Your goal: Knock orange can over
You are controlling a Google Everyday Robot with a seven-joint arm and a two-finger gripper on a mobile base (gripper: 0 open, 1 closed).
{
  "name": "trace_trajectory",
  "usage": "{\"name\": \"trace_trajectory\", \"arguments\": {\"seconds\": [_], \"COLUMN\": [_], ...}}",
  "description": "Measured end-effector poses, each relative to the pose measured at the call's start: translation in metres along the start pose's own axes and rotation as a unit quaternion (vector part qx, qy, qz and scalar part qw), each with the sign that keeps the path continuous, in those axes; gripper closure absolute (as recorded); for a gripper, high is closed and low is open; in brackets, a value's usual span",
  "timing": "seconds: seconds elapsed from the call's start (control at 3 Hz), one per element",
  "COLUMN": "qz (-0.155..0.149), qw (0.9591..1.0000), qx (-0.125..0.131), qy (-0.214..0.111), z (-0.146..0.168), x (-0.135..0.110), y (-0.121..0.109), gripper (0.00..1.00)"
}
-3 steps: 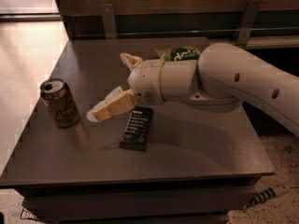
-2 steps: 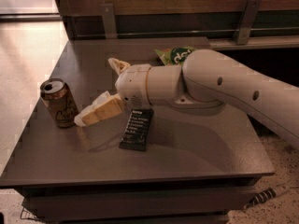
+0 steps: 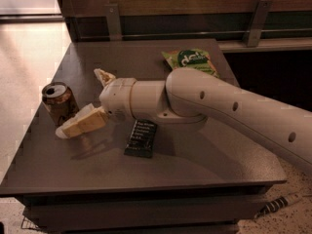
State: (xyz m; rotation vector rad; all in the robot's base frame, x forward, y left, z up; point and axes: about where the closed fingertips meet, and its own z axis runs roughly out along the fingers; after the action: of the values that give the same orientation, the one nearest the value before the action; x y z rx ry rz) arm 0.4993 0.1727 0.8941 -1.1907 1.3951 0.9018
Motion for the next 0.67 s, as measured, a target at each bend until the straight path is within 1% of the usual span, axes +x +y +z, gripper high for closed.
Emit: {"name": "trace_trajectory", "arguments": {"seconds": [0.33, 0.67], "qz": [-0.001, -0.002], "qw": [0.9997, 0.9994], "qx": [-0.016, -0.029], "qy": [-0.016, -0.020], "z": [0.026, 0.039], "x": [0.003, 0.003], "y": [0.009, 0.013], "gripper": [0.00, 0.00]}}
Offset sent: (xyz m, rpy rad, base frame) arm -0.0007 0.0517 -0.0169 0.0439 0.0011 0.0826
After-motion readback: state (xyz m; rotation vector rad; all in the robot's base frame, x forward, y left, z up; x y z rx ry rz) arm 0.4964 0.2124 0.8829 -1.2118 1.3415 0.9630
